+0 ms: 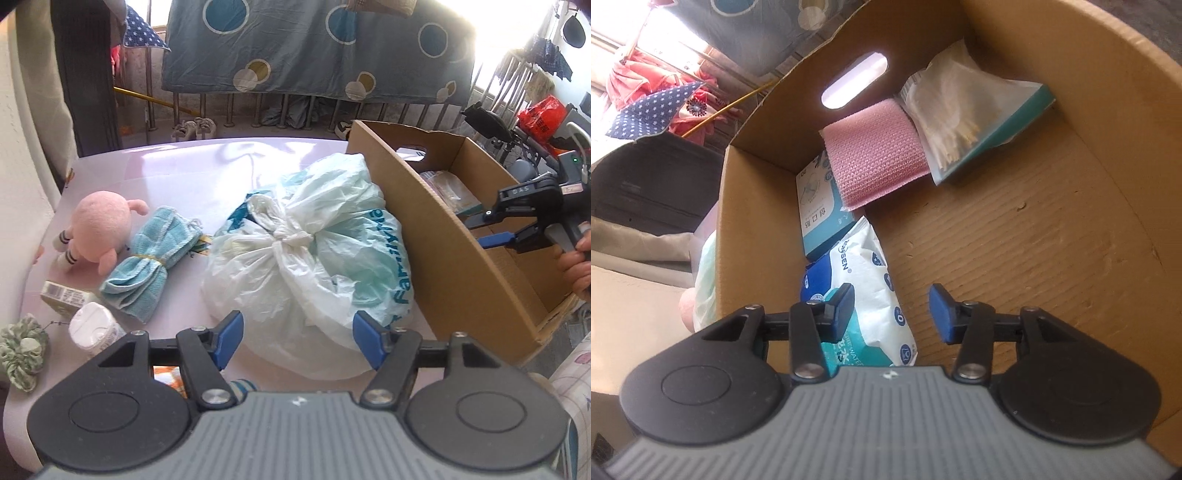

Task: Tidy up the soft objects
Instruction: 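Reach the right gripper to the pink plush toy and grasp its body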

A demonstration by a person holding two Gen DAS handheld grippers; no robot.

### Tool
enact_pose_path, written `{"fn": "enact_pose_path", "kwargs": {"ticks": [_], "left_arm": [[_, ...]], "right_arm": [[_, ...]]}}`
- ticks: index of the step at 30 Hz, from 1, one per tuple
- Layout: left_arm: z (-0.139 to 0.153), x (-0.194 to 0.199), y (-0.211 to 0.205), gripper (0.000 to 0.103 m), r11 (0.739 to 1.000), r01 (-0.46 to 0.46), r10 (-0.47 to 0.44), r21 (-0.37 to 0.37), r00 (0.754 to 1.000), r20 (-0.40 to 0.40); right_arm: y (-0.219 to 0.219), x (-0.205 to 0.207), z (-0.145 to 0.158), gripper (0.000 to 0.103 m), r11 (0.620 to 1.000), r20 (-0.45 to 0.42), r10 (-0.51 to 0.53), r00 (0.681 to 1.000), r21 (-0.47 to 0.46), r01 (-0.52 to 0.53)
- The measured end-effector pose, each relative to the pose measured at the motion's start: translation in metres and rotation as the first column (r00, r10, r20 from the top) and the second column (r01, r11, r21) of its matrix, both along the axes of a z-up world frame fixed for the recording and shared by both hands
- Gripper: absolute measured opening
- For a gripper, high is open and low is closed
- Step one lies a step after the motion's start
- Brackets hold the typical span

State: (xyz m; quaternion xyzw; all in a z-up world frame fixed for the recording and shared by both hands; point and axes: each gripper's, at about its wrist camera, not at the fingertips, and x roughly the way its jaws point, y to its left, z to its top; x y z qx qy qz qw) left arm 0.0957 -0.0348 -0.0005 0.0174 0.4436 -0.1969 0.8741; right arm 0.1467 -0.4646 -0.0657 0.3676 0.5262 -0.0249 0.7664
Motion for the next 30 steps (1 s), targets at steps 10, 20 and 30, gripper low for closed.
{"fn": "enact_pose_path", "kwargs": {"ticks": [10, 20, 30], "left_arm": [[0.011, -0.018, 0.059, 0.067, 0.982, -0.177, 0.163, 0.073, 0.973, 0.165], [0.009, 0.033, 0.092, 0.07, 0.952, -0.277, 0.243, 0.13, 0.943, 0.229], [-0.023, 0.134, 0.105, 0.072, 0.926, -0.324, 0.295, 0.192, 0.941, 0.163]], "right_arm": [[0.04, 0.005, 0.066, 0.052, 0.996, 0.164, 0.035, 0.986, 0.07, -0.046], [0.203, 0.095, 0.089, 0.064, 0.897, 0.236, 0.29, 0.927, 0.27, -0.35], [0.34, 0.22, 0.014, 0.066, 0.848, 0.056, 0.415, 0.908, 0.339, -0.408]]}}
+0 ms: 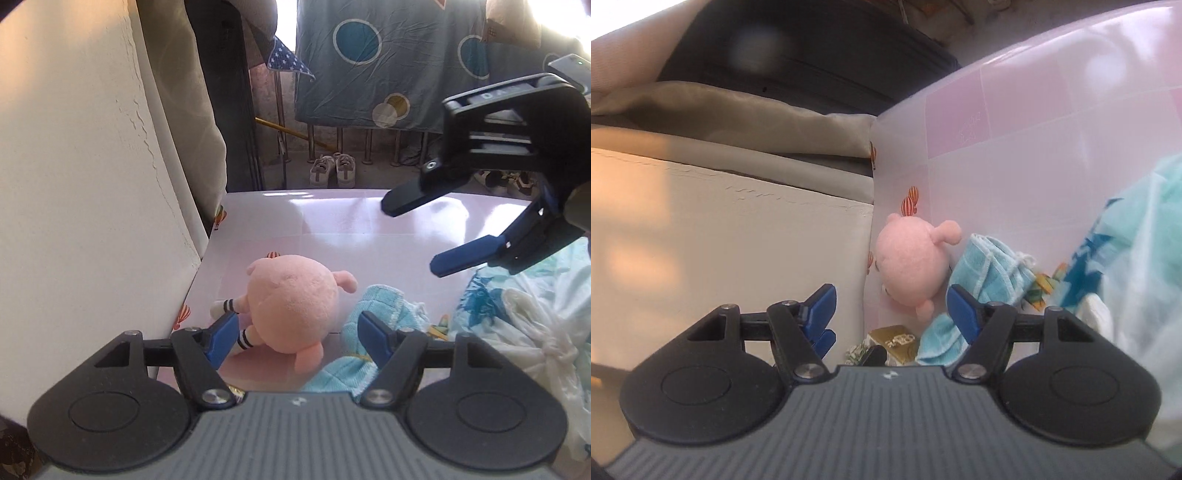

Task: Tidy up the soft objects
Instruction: 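Reach the right gripper to the pink plush toy and grasp its body, then lift the pink plush toy with the right gripper and carry it over the box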

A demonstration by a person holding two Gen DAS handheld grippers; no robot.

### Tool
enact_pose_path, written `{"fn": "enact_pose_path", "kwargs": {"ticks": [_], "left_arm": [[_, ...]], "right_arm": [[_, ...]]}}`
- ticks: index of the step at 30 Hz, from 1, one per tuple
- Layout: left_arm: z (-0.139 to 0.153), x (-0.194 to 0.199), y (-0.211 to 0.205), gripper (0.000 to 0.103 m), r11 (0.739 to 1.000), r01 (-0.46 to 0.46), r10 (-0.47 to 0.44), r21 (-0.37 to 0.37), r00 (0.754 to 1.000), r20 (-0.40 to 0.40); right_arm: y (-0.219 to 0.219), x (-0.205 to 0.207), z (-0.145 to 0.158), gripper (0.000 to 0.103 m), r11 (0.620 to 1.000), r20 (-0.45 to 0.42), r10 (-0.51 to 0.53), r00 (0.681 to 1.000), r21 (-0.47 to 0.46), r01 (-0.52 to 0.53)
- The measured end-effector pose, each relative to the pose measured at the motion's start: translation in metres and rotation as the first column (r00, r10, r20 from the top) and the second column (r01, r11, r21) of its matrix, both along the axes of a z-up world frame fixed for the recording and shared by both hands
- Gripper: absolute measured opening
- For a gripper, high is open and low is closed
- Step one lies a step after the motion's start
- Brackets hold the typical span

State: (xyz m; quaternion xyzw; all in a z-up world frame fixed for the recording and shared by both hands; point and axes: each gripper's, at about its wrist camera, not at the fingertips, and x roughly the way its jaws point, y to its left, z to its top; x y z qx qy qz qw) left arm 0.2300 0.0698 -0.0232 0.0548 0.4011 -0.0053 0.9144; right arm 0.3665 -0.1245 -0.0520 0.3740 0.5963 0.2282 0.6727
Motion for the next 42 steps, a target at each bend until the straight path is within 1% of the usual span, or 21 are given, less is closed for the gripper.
{"fn": "enact_pose_path", "kwargs": {"ticks": [3, 6, 9, 11, 13, 17, 21, 24, 28, 30, 36, 39, 42], "left_arm": [[-0.012, 0.021, 0.004, 0.072, 1.0, -0.008, 0.007, -0.012, 0.999, -0.04], [-0.025, 0.04, 0.009, 0.072, 0.999, -0.026, 0.022, -0.034, 0.995, -0.095], [-0.036, 0.049, 0.013, 0.072, 0.997, -0.032, 0.024, -0.068, 0.992, -0.127], [-0.042, 0.054, 0.017, 0.072, 0.994, -0.044, 0.029, -0.096, 0.988, -0.15], [-0.046, 0.057, 0.018, 0.072, 0.994, -0.048, 0.031, -0.102, 0.986, -0.162], [-0.05, 0.06, 0.018, 0.071, 0.992, -0.055, 0.035, -0.112, 0.984, -0.175], [-0.047, 0.06, 0.017, 0.07, 0.991, -0.061, 0.04, -0.115, 0.984, -0.173], [-0.038, 0.055, 0.015, 0.07, 0.992, -0.054, 0.036, -0.112, 0.987, -0.158], [-0.017, 0.045, 0.009, 0.07, 0.993, -0.041, 0.028, -0.109, 0.993, -0.117], [-0.001, 0.035, 0.003, 0.07, 0.994, -0.027, 0.017, -0.11, 0.996, -0.086], [0.044, -0.001, -0.022, 0.069, 0.99, 0.038, -0.039, -0.138, 0.999, -0.006], [0.062, -0.02, -0.041, 0.069, 0.986, 0.08, -0.077, -0.145, 0.997, 0.022], [0.079, -0.041, -0.065, 0.068, 0.977, 0.135, -0.129, -0.165, 0.991, 0.047]], "right_arm": [[0.018, 0.02, -0.028, 0.066, 1.0, -0.057, 0.005, 0.998, -0.004, -0.005], [0.034, 0.033, -0.05, 0.066, 1.0, -0.088, 0.006, 0.996, -0.018, -0.008], [0.048, 0.042, -0.069, 0.066, 1.0, -0.11, 0.011, 0.994, -0.026, -0.014], [0.053, 0.044, -0.075, 0.066, 1.0, -0.12, 0.018, 0.993, -0.023, -0.021], [0.057, 0.046, -0.08, 0.067, 0.999, -0.123, 0.028, 0.992, -0.024, -0.031], [0.063, 0.044, -0.086, 0.067, 0.999, -0.114, 0.04, 0.993, 0.009, -0.039], [0.063, 0.043, -0.078, 0.063, 0.999, -0.084, 0.039, 0.996, 0.005, -0.039], [0.058, 0.039, -0.068, 0.062, 0.999, -0.071, 0.031, 0.997, 0.014, -0.03], [0.048, 0.029, -0.039, 0.061, 0.999, -0.029, 0.023, 0.999, 0.027, -0.022], [0.041, 0.021, -0.023, 0.061, 0.999, 0.002, 0.017, 1.0, 0.036, -0.018], [0.003, -0.017, 0.025, 0.06, 0.998, 0.076, -0.027, 0.997, 0.06, 0.022], [-0.024, -0.043, 0.046, 0.06, 0.996, 0.108, -0.057, 0.992, 0.068, 0.05], [-0.053, -0.067, 0.064, 0.06, 0.994, 0.135, -0.09, 0.987, 0.071, 0.081]]}}
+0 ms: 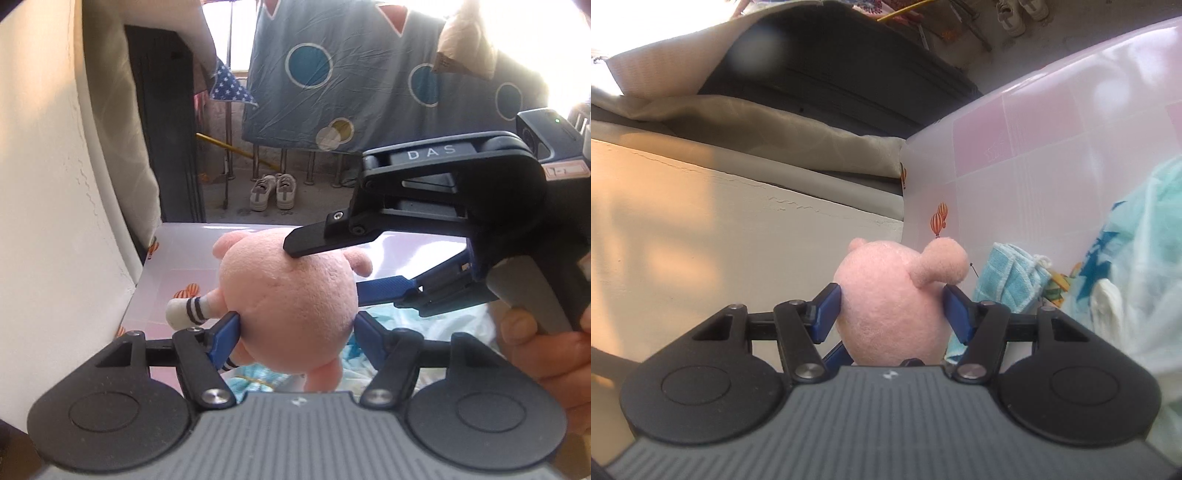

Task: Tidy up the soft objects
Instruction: 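Lift the pink plush toy with the right gripper and carry it over the box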

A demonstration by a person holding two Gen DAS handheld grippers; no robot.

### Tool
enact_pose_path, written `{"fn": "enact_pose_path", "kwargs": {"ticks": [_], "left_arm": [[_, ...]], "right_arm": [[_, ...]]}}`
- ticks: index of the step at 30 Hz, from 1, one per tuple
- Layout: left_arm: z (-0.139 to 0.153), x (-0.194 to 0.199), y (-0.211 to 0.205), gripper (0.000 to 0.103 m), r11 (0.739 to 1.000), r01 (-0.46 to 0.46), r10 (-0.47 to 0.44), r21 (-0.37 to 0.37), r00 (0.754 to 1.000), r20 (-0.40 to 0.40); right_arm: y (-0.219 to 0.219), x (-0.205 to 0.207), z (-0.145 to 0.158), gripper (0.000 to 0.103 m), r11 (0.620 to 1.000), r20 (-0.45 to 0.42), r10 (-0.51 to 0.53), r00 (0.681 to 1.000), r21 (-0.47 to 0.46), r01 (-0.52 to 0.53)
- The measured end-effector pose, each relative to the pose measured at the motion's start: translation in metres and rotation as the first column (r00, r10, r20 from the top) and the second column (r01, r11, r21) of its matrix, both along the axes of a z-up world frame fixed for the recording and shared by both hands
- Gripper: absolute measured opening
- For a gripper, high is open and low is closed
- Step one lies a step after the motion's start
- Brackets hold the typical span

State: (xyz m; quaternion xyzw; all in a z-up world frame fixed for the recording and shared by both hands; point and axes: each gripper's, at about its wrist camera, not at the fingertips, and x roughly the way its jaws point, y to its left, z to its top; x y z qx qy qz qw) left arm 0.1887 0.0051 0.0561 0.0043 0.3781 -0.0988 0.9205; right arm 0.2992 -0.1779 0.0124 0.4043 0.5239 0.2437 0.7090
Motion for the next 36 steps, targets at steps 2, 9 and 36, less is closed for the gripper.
{"fn": "enact_pose_path", "kwargs": {"ticks": [2, 9, 36], "left_arm": [[0.009, -0.01, -0.016, 0.068, 0.999, 0.04, -0.04, -0.019, 0.999, 0.013], [0.025, -0.044, -0.089, 0.069, 0.981, 0.191, -0.189, -0.022, 0.98, 0.062], [-0.021, -0.074, -0.209, 0.07, 0.9, 0.434, -0.435, -0.04, 0.9, -0.024]], "right_arm": [[-0.024, -0.018, 0.011, 0.059, 0.999, 0.018, -0.033, 0.999, -0.002, 0.033], [-0.119, -0.08, 0.038, 0.058, 0.986, 0.064, -0.166, 0.984, 0.001, 0.166], [-0.365, -0.214, -0.003, 0.058, 0.768, 0.094, -0.565, 0.819, -0.301, 0.565]]}}
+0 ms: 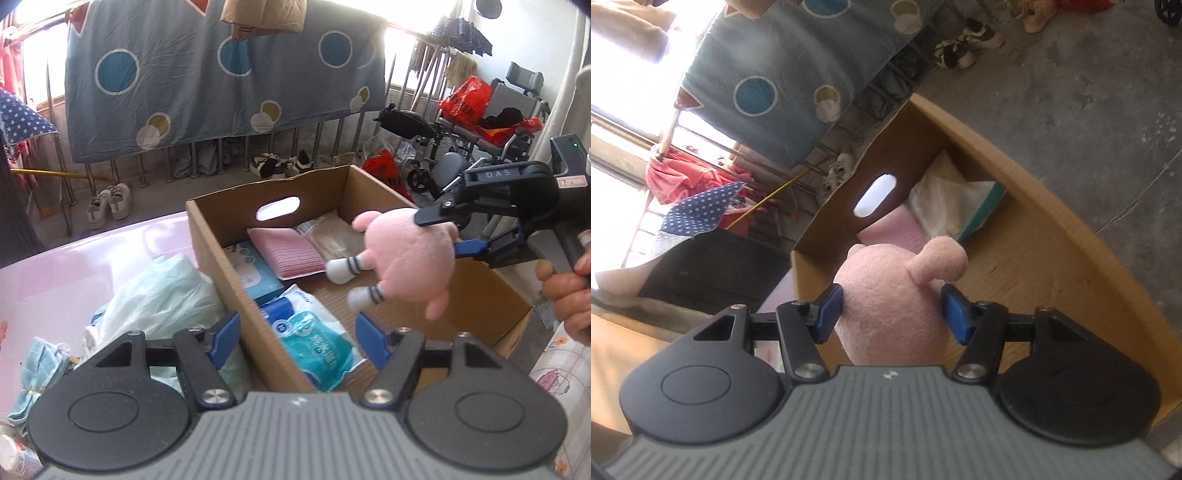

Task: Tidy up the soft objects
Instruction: 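Lift the pink plush toy with the right gripper and carry it over the box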

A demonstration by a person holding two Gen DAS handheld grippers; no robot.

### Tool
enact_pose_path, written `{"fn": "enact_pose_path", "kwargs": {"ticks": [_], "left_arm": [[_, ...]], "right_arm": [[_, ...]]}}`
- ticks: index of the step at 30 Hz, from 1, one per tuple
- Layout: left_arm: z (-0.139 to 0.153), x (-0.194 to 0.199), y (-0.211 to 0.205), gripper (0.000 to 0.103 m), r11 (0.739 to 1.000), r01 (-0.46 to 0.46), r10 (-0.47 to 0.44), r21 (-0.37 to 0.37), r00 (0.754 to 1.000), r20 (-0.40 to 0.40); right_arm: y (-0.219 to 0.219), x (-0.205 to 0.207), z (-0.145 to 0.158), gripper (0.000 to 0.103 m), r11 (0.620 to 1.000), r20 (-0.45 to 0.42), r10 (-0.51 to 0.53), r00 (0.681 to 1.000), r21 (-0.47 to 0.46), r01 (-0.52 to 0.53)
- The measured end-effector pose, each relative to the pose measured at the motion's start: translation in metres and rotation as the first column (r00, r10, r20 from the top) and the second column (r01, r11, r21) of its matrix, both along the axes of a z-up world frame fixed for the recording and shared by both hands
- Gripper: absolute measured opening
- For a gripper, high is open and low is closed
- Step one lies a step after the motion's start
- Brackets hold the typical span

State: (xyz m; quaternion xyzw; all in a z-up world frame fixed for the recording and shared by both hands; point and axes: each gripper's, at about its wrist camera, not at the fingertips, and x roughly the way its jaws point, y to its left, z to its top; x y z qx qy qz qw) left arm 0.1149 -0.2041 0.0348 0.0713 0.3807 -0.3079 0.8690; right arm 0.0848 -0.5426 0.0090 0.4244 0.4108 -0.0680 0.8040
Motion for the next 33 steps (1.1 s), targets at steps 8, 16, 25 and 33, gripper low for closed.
{"fn": "enact_pose_path", "kwargs": {"ticks": [8, 16, 25, 33], "left_arm": [[0.005, 0.004, 0.059, 0.07, 0.992, -0.125, 0.124, 0.014, 0.992, 0.021], [0.002, 0.011, 0.098, 0.07, 0.98, -0.197, 0.197, 0.011, 0.98, -0.004], [-0.004, 0.008, 0.116, 0.07, 0.977, -0.214, 0.213, -0.01, 0.977, -0.021], [-0.004, 0.004, 0.128, 0.07, 0.974, -0.226, 0.226, -0.012, 0.974, -0.026]], "right_arm": [[0.03, 0.045, -0.009, 0.058, 0.904, -0.124, 0.053, 0.991, -0.415, -0.101], [0.111, 0.092, -0.043, 0.066, 0.748, -0.255, 0.169, 0.952, -0.596, -0.292], [0.119, 0.091, -0.019, 0.079, 0.902, -0.152, 0.208, 0.966, -0.352, -0.25], [0.082, 0.069, -0.018, 0.08, 0.967, -0.09, 0.059, 0.994, -0.241, -0.08]]}}
